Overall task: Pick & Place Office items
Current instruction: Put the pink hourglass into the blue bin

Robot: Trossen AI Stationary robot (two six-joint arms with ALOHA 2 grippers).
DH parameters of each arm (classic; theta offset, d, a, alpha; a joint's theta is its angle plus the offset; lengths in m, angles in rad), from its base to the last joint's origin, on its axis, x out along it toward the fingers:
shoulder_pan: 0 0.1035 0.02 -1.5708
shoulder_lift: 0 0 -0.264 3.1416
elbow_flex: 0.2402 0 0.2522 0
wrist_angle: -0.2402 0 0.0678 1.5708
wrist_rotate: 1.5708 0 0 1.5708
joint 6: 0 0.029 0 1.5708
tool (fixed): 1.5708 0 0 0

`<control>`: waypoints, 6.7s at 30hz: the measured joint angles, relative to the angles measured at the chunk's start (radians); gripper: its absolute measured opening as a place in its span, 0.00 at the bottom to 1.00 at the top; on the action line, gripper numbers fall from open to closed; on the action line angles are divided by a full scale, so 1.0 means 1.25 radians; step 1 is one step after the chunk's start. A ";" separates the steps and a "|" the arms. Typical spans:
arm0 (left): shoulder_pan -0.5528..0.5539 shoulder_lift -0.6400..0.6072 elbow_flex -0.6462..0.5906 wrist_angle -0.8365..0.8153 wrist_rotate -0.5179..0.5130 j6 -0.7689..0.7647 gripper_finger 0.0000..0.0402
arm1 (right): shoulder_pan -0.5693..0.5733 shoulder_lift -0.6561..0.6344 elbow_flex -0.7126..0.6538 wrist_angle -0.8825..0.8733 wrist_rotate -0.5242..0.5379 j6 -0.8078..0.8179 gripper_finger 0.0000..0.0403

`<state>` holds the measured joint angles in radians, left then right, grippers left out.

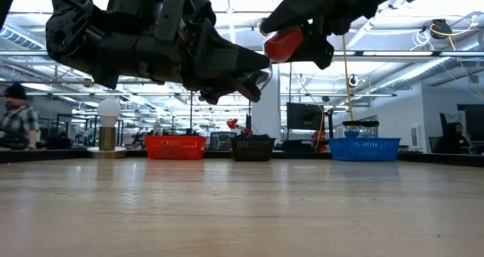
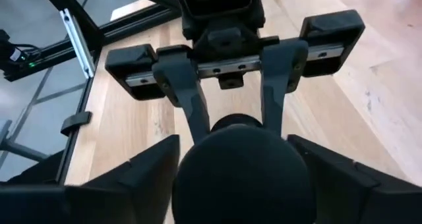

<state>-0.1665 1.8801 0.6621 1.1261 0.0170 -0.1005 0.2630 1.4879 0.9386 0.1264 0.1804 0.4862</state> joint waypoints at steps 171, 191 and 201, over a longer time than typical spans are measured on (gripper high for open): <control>-0.005 -0.284 -0.316 0.035 -0.105 0.042 0.49 | -0.991 0.135 0.259 -0.637 -0.081 -0.352 0.47; -0.005 -0.284 -0.316 0.034 -0.105 0.041 0.49 | -0.991 0.135 0.259 -0.647 -0.083 -0.342 0.51; -0.005 -0.284 -0.316 0.034 -0.105 0.041 0.49 | -0.991 0.135 0.259 -0.646 -0.079 -0.337 0.60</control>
<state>-0.1730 1.5246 0.2668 1.1690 -0.1146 -0.0490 -0.9756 1.6562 1.2625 -0.6809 0.0811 0.0645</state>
